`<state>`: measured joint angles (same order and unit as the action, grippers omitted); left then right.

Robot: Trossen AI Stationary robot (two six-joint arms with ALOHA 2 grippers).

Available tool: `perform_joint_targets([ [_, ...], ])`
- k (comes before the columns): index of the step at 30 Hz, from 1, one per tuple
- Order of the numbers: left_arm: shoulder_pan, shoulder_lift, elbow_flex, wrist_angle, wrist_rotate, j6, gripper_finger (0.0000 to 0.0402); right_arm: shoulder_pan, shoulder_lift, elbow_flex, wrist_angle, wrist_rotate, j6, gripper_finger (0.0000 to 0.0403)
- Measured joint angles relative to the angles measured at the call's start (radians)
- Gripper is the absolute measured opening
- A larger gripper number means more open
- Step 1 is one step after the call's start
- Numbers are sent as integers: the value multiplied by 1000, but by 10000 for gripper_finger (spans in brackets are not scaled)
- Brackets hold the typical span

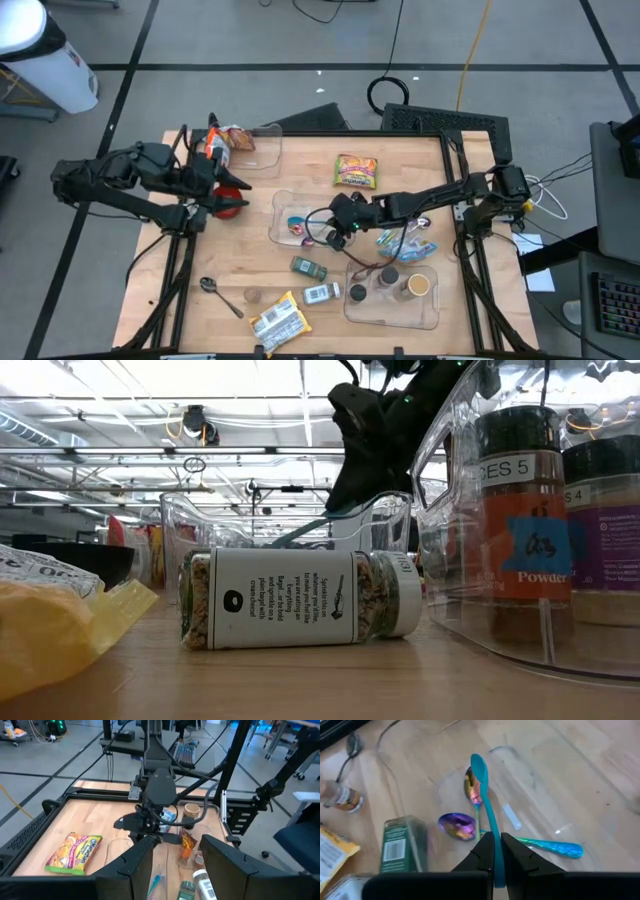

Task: Pick & Place Food Item
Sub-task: Put the blue serving spoon into the middle transparent bin

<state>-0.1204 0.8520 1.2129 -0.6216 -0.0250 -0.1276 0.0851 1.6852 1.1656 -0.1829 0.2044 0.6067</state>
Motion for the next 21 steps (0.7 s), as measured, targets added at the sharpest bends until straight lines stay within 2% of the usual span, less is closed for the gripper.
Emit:
perform_joint_targets([
  [11,17,44,0,-2,-2,3,175,-26,67,0,17,-71,3,5],
  [21,19,63,0,-3,-2,2,175,-27,78,0,36,-74,-1,8],
])
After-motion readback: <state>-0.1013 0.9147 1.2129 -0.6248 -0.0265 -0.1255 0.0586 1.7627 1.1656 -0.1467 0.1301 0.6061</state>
